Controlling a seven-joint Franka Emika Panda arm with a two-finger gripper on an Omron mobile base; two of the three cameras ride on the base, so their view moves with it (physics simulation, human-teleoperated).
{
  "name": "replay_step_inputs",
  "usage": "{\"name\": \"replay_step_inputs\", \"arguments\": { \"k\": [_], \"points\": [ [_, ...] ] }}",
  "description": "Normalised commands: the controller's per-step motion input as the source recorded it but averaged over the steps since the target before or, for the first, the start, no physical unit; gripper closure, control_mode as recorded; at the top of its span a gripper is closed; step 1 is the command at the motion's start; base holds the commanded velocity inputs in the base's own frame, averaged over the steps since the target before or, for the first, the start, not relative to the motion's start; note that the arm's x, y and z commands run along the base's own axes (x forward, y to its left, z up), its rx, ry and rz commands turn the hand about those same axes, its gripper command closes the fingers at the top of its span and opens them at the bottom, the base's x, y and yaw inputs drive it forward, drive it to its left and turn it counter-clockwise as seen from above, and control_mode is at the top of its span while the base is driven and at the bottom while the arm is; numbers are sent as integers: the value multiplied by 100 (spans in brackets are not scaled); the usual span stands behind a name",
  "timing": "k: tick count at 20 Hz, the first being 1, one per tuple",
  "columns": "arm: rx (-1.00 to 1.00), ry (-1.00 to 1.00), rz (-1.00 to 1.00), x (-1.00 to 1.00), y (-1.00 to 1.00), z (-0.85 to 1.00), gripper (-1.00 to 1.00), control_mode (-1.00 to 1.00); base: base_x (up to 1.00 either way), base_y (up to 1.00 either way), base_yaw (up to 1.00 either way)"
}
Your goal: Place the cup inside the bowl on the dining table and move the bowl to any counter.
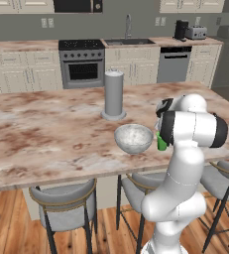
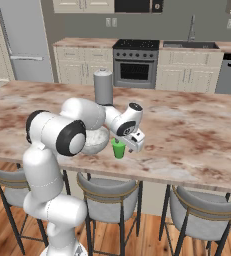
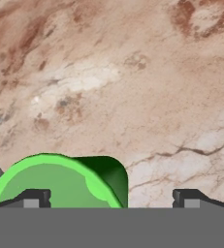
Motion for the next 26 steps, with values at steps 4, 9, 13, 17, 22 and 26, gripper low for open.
{"name": "replay_step_inputs", "arguments": {
  "k": [4,9,13,17,22,26],
  "points": [
    [0,0,0,0,0,0,-100,-100,0,0,0],
    [0,0,0,0,0,0,100,-100,0,0,0],
    [0,0,0,0,0,0,100,-100,0,0,0],
    [0,0,0,0,0,0,100,-100,0,0,0],
    [0,0,4,6,0,0,100,-100,0,0,0],
    [0,-1,2,-6,0,3,100,-100,0,0,0]
  ]
}}
